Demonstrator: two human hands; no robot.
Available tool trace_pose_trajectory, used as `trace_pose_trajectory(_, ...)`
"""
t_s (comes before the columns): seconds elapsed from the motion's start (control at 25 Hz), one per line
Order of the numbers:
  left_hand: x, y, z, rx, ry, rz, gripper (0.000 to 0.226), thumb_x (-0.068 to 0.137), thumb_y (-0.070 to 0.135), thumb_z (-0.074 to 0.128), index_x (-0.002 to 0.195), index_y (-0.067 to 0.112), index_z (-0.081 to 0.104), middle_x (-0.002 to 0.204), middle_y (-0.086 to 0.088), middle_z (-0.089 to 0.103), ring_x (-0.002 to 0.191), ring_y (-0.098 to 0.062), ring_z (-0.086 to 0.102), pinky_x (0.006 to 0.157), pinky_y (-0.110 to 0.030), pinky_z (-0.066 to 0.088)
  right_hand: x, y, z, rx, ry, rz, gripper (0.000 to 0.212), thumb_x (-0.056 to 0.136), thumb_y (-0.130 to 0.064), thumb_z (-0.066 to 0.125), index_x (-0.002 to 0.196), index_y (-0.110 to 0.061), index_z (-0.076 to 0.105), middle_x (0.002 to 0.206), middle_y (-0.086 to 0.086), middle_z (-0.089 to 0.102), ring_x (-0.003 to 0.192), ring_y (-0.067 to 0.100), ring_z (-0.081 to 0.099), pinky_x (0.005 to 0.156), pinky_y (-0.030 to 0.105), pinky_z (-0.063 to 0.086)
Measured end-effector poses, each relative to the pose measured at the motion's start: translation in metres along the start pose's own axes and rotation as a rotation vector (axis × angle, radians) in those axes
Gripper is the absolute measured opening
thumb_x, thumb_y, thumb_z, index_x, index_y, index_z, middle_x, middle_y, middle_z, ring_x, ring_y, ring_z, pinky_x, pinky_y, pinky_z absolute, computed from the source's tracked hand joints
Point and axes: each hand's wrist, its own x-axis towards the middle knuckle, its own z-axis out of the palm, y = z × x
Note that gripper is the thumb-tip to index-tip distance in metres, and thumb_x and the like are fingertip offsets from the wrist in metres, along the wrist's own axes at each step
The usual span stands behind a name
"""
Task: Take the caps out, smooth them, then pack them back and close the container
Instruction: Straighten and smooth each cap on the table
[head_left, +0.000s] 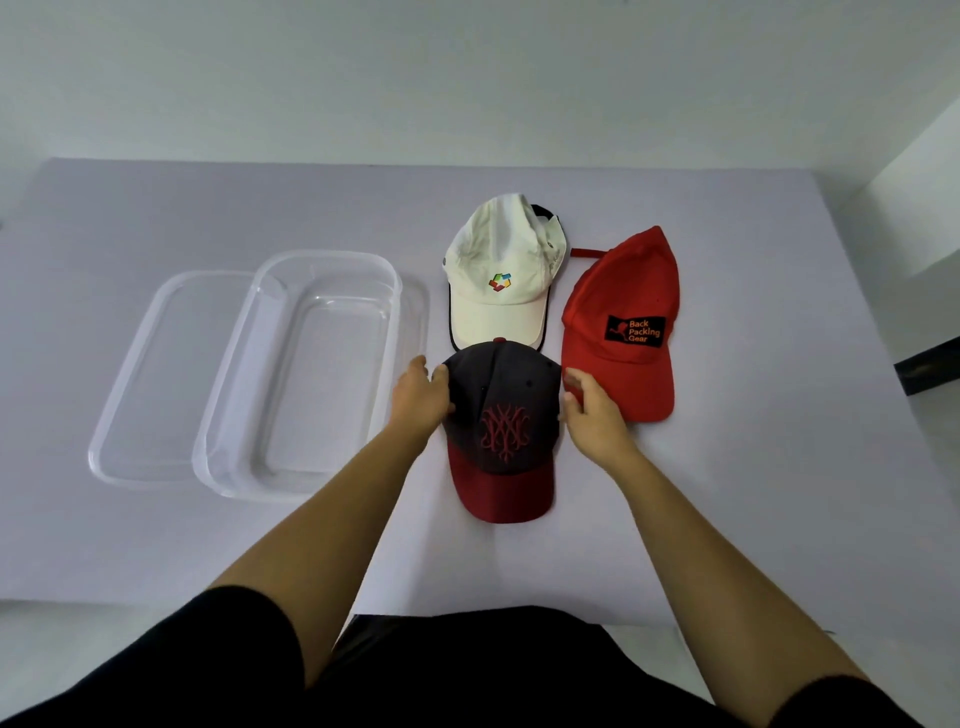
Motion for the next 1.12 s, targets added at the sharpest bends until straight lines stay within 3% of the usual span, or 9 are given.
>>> trace_pose_trajectory(0.12,0.009,0.008,-0.002,0.020,-0.113,-0.029,0.033,0.099,0.018,0.033,0.124,0.005,0.050,0.082,-0.003,0.055,0.060,-0.015,0.057,0.058,-0.025,0.047,0.011,-0.007,0.004,0.140,-0.146,0.142,0.042,0.100,-0.016,0.036,0.142,-0.012,0.032,0.132,0.002,0.048,0.075,0.008,0.053,0.067,0.019,0.044)
trace_pose_trajectory(0.24,0.009,0.008,-0.006,0.051,-0.079,0.008,0.028,0.100,0.017,0.033,0.117,0.006,0.052,0.078,-0.002,0.052,0.059,-0.014,0.052,0.055,-0.023,0.044,0.010,0.005,0.001,0.164,-0.201,0.164,0.025,0.099,-0.021,0.041,0.118,-0.012,0.053,0.098,-0.005,0.055,0.080,0.006,0.048,0.067,0.018,0.041)
trace_pose_trajectory(0.36,0.008,0.007,-0.011,0.165,-0.053,0.084,0.028,0.101,0.018,0.032,0.115,0.006,0.053,0.092,-0.010,0.058,0.073,-0.021,0.056,0.066,-0.029,0.049,0.007,0.015,-0.004,0.145,-0.175,0.077,0.017,0.096,-0.029,0.047,0.086,-0.017,0.053,0.076,-0.002,0.048,0.073,0.010,0.044,0.071,0.025,0.040)
trace_pose_trajectory(0.44,0.008,0.008,-0.012,0.253,-0.004,0.137,0.030,0.101,0.017,0.030,0.115,0.004,0.053,0.105,-0.017,0.059,0.090,-0.029,0.058,0.080,-0.039,0.050,0.006,0.018,-0.007,0.166,-0.128,0.024,0.020,0.094,-0.031,0.049,0.082,-0.015,0.050,0.078,0.004,0.047,0.072,0.013,0.042,0.070,0.029,0.039)
trace_pose_trajectory(0.52,0.006,0.011,-0.012,0.334,0.033,0.153,0.031,0.100,0.015,0.029,0.114,0.001,0.052,0.107,-0.020,0.059,0.095,-0.033,0.058,0.083,-0.043,0.050,0.007,0.021,-0.012,0.117,-0.115,-0.030,0.021,0.094,-0.029,0.050,0.079,-0.015,0.047,0.072,0.002,0.046,0.067,0.011,0.040,0.065,0.028,0.036)
trace_pose_trajectory(0.68,0.000,0.012,-0.007,0.337,0.024,0.133,0.030,0.096,0.012,0.029,0.109,0.001,0.054,0.102,-0.019,0.060,0.091,-0.034,0.061,0.083,-0.045,0.053,0.009,0.018,-0.013,0.061,-0.080,-0.002,0.012,0.095,-0.022,0.049,0.091,-0.011,0.050,0.073,-0.003,0.051,0.065,0.008,0.044,0.063,0.020,0.038)
trace_pose_trajectory(0.8,-0.004,0.016,-0.009,0.212,-0.001,0.079,0.028,0.092,0.007,0.032,0.104,0.003,0.056,0.081,-0.009,0.059,0.067,-0.020,0.058,0.065,-0.032,0.052,0.011,0.010,-0.007,0.189,-0.141,0.091,0.008,0.097,-0.017,0.045,0.099,-0.011,0.051,0.074,-0.004,0.052,0.059,0.007,0.042,0.057,0.021,0.037)
trace_pose_trajectory(0.96,-0.004,0.017,-0.013,0.228,-0.011,0.070,0.033,0.089,-0.001,0.032,0.109,0.002,0.058,0.078,-0.009,0.059,0.062,-0.016,0.056,0.064,-0.029,0.049,0.012,0.010,-0.011,0.123,-0.142,0.125,0.018,0.098,-0.021,0.041,0.105,-0.014,0.057,0.066,-0.004,0.046,0.057,0.009,0.039,0.058,0.024,0.038)
trace_pose_trajectory(1.12,-0.006,0.021,-0.010,0.217,-0.074,0.090,0.029,0.091,0.007,0.035,0.106,0.006,0.059,0.072,-0.005,0.059,0.057,-0.014,0.058,0.055,-0.022,0.049,0.011,-0.006,-0.012,0.187,-0.219,0.194,0.019,0.097,-0.031,0.045,0.105,-0.018,0.055,0.070,-0.005,0.049,0.057,0.009,0.042,0.061,0.023,0.043)
